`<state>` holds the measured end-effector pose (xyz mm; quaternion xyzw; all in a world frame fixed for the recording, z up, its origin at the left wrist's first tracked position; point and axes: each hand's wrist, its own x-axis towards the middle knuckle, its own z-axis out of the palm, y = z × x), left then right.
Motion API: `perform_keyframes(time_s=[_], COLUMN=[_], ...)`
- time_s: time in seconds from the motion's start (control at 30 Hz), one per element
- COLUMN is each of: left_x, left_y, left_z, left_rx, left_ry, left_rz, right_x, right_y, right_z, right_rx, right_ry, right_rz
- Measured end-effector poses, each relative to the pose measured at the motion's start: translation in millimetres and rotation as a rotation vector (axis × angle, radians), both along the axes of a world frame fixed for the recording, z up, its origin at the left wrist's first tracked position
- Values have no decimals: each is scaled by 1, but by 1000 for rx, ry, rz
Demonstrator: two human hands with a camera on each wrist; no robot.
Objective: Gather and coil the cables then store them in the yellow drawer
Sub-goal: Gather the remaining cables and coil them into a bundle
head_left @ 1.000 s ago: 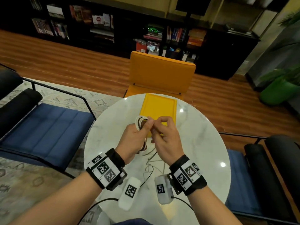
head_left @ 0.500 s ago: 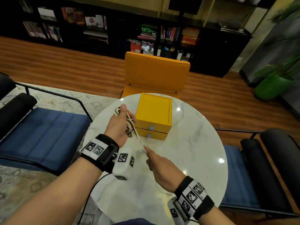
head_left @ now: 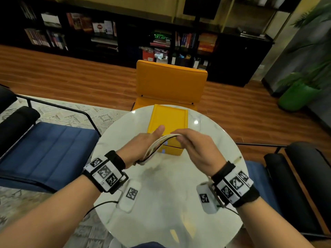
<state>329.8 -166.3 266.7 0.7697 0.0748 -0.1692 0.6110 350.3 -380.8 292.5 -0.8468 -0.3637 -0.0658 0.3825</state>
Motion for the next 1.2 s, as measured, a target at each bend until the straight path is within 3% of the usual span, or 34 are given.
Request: perform_keyframes(time_s=[0.07,0.17,0.27,0.33,0.6,1.0,1.2], left_x=[-10,-20,-25,-27,-21,-16,-17], left_y=[-5,-1,4,3,-10,-18,-26], left_z=[6,5,2,0,-8,-17,-20], left_rx=[-110,-298,-157,-69,-134,41,-58], left_ry=[93,104,18,-23,-213,-212,-200], left_rz=[-131,-228,-255,-218,101,159,242], right_x=[12,20,25,29,3,-31,-30], right_y=[4,11,14,15,37,54,55], right_z=[-1,-8,-18,-27,-57,-64,-58], right_rx=[-17,-44,-47,-63,-299,-402,-379], right_ry=[-30,-59,-26,-6,232,157,180], right_rz=[-18,-19,-21,-38,-86,-277,-251])
